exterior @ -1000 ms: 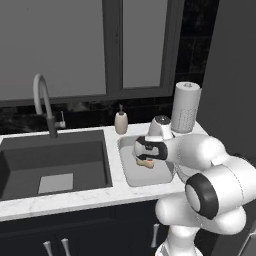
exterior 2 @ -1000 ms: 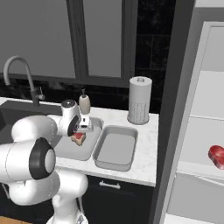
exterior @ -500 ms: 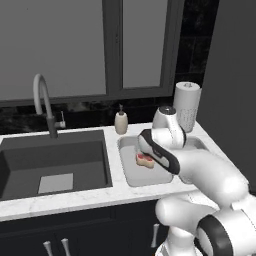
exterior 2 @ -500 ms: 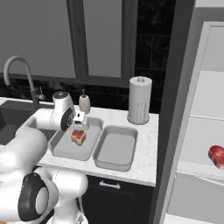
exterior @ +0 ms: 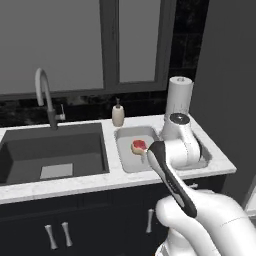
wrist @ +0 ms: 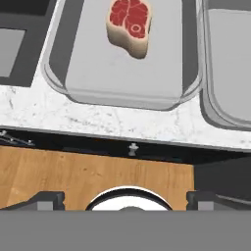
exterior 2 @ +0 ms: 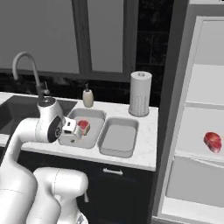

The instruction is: Place one avocado and one steak in each tupperware on the nearby counter, to pack two identical lunches.

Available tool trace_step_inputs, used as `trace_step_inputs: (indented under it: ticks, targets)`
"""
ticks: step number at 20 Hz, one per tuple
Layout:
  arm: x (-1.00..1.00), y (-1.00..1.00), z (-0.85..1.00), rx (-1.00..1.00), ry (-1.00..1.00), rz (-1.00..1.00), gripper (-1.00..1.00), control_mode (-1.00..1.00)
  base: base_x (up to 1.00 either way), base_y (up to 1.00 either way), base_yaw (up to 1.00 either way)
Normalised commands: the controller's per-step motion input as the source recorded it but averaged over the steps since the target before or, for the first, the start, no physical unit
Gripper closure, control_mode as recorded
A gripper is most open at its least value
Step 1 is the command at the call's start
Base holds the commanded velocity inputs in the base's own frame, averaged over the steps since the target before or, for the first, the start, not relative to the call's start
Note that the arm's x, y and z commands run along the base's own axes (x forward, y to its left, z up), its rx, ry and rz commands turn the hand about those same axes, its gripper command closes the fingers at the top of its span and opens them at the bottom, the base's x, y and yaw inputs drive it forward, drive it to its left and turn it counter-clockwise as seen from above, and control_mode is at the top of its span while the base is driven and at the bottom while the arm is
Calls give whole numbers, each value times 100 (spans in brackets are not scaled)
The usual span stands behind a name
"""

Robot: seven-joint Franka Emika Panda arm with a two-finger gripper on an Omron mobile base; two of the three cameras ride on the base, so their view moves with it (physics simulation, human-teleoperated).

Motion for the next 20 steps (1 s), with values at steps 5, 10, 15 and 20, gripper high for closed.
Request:
trace_step_inputs:
  ticks: [5, 10, 15, 20]
  targets:
    - [0, 0, 0, 0, 0, 0, -100, 100, -88, -88, -15]
    - [0, 0, 0, 0, 0, 0, -100, 100, -9, -100, -23]
    - [0, 0, 0, 0, 0, 0, -100, 100, 15, -100, -18]
    - [0, 0, 0, 0, 0, 0, -100, 100, 43, -94, -10]
